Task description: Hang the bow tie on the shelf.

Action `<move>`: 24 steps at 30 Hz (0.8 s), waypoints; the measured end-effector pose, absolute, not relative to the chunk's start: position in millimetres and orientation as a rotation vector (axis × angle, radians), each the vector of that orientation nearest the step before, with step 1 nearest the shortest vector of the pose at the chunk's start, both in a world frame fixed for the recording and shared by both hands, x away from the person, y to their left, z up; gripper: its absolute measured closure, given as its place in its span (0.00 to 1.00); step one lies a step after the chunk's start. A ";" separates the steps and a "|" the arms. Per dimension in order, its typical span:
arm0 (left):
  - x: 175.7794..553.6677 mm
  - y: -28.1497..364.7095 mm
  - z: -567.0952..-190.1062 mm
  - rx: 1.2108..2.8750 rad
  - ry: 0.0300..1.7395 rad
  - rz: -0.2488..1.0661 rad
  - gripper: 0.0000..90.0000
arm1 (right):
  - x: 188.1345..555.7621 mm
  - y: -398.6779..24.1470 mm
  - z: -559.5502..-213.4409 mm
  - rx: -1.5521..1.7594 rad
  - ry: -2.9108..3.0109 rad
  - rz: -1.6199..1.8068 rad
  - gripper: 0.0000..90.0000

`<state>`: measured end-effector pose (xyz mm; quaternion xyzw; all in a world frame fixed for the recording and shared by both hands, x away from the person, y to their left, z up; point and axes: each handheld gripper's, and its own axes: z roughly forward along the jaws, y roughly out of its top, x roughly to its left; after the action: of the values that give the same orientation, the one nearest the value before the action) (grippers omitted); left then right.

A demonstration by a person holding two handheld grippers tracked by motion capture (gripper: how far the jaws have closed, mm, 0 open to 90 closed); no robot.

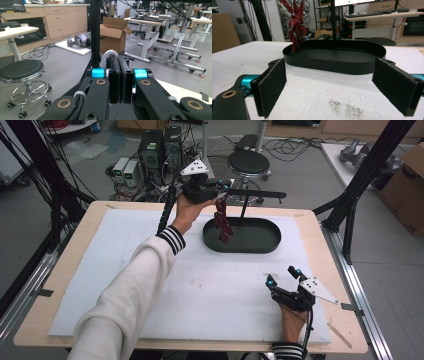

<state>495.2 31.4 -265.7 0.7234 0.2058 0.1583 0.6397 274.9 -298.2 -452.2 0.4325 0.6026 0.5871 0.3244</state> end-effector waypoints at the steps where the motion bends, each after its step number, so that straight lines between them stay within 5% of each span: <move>1: 496.5 30.8 -266.3 1.652 0.472 0.360 0.97 | 274.9 -298.2 -452.2 1.134 1.580 1.540 0.13; 24: 518.5 38.2 -288.6 1.680 0.615 0.407 0.97 | 275.1 -298.5 -452.4 1.140 1.580 1.545 0.13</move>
<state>518.5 38.2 -288.6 0.7272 0.2659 0.1762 0.6078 275.1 -298.5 -452.4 0.4340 0.6015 0.5885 0.3218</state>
